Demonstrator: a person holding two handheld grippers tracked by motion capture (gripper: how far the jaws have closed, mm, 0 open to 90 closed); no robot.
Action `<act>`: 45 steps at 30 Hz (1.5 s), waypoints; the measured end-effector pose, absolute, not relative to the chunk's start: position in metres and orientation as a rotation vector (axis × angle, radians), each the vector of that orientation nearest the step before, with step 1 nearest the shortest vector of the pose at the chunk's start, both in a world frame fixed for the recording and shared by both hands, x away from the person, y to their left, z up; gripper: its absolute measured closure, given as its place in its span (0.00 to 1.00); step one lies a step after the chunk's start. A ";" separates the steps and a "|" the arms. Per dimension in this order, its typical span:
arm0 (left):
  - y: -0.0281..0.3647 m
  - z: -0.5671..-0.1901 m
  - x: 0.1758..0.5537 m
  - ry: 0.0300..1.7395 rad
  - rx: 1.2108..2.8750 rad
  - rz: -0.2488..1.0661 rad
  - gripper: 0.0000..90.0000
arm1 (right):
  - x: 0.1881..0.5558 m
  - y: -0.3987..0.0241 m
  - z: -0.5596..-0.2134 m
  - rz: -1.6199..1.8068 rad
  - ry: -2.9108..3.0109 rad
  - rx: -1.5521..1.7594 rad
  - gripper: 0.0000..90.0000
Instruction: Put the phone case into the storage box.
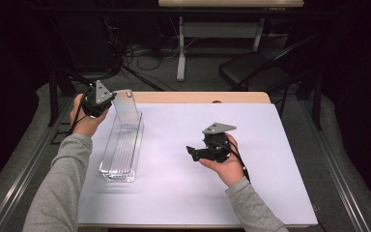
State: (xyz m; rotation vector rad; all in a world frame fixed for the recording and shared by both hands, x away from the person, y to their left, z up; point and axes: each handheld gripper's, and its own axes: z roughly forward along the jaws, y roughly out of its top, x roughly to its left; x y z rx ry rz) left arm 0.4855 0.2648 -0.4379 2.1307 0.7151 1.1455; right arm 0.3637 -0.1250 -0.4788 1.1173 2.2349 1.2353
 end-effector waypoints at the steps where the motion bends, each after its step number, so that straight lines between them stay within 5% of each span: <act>1: 0.265 -0.439 0.486 0.714 2.128 1.144 0.89 | 0.364 -0.125 -0.479 1.236 2.234 1.117 0.19; 45: 0.258 -0.468 0.491 0.657 2.170 1.155 0.89 | 0.363 -0.123 -0.480 1.235 2.236 1.104 0.19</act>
